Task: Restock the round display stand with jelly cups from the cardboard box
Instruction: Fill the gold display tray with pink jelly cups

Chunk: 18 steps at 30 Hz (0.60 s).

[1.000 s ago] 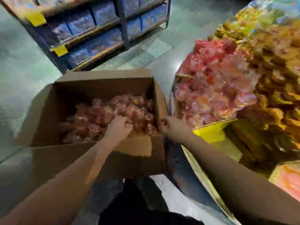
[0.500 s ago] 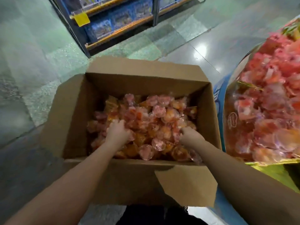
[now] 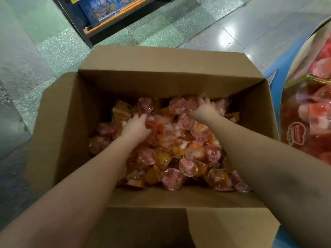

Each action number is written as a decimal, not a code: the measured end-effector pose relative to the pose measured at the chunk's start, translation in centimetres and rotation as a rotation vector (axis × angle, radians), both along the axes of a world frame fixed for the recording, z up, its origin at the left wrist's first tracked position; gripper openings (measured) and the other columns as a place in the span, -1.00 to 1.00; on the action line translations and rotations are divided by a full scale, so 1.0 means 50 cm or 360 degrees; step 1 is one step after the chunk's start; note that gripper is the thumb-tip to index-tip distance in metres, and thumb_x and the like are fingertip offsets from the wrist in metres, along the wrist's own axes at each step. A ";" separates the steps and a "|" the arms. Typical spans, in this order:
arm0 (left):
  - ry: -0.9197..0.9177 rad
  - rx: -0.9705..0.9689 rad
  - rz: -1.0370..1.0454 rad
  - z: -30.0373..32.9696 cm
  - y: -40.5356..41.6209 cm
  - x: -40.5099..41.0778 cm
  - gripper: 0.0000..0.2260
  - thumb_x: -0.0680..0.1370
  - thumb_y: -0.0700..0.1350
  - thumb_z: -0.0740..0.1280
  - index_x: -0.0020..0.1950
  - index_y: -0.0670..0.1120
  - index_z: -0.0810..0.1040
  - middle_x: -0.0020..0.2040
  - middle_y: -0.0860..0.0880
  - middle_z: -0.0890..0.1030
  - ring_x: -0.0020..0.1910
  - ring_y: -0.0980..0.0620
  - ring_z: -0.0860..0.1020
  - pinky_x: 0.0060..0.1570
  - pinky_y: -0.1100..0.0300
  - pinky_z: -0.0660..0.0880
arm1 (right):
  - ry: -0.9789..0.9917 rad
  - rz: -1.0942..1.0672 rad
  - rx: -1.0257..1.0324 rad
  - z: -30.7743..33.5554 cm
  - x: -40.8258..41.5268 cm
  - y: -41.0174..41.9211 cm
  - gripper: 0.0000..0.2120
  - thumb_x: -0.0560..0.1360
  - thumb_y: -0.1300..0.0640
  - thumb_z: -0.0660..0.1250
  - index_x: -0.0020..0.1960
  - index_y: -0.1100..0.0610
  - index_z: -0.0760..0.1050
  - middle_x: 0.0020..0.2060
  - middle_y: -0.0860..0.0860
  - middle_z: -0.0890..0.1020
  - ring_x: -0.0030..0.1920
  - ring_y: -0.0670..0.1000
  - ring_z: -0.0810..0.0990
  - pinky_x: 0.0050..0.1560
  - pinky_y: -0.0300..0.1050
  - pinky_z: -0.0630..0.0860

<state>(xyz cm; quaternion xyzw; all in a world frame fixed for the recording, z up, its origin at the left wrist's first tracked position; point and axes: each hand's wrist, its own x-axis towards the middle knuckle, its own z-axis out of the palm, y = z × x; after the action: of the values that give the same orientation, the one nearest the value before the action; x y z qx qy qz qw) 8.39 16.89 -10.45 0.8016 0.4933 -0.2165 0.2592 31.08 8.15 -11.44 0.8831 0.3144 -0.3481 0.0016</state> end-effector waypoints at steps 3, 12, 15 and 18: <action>-0.0127 -0.0141 0.0150 -0.013 0.013 -0.005 -0.41 0.57 0.02 0.34 0.56 0.01 0.22 0.43 -0.15 0.39 0.37 -0.19 0.42 0.38 -0.08 0.36 | -0.0088 0.0142 -0.0159 -0.004 0.010 0.023 -0.23 0.55 -0.29 0.22 0.61 0.03 0.05 0.60 0.07 0.03 0.58 0.23 -0.04 0.52 0.28 -0.04; -0.0271 -0.0191 0.0342 -0.033 0.010 -0.017 -0.46 0.60 0.04 0.32 0.55 0.16 0.24 0.39 -0.17 0.43 0.32 -0.20 0.45 0.32 -0.11 0.42 | -0.0246 0.0158 -0.0118 -0.004 0.013 0.027 -0.25 0.52 -0.30 0.26 0.55 0.09 0.18 0.50 0.13 0.29 0.52 0.23 0.16 0.50 0.27 0.03; -0.0355 -0.0200 0.0473 -0.023 -0.001 -0.021 -0.49 0.62 0.02 0.29 0.55 0.11 0.26 0.39 -0.15 0.42 0.34 -0.18 0.44 0.30 -0.08 0.45 | -0.0301 0.0074 -0.0065 -0.005 0.008 0.009 -0.13 0.46 -0.32 0.35 0.57 0.10 0.12 0.48 0.15 0.32 0.49 0.25 0.23 0.49 0.25 0.09; -0.0560 -0.0267 0.0771 0.003 -0.017 -0.027 -0.50 0.62 0.04 0.29 0.55 0.11 0.27 0.41 -0.10 0.44 0.35 -0.13 0.44 0.32 -0.11 0.45 | -0.0348 -0.0036 0.0128 0.008 0.000 -0.026 -0.11 0.41 -0.30 0.41 0.56 0.07 0.16 0.47 0.15 0.34 0.49 0.25 0.24 0.46 0.27 0.16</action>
<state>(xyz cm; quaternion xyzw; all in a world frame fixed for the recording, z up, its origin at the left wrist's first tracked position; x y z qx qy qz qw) 7.04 16.04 -10.30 0.6617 0.5979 -0.0465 0.4500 31.09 6.87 -11.06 0.9187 0.3161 -0.2367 -0.0034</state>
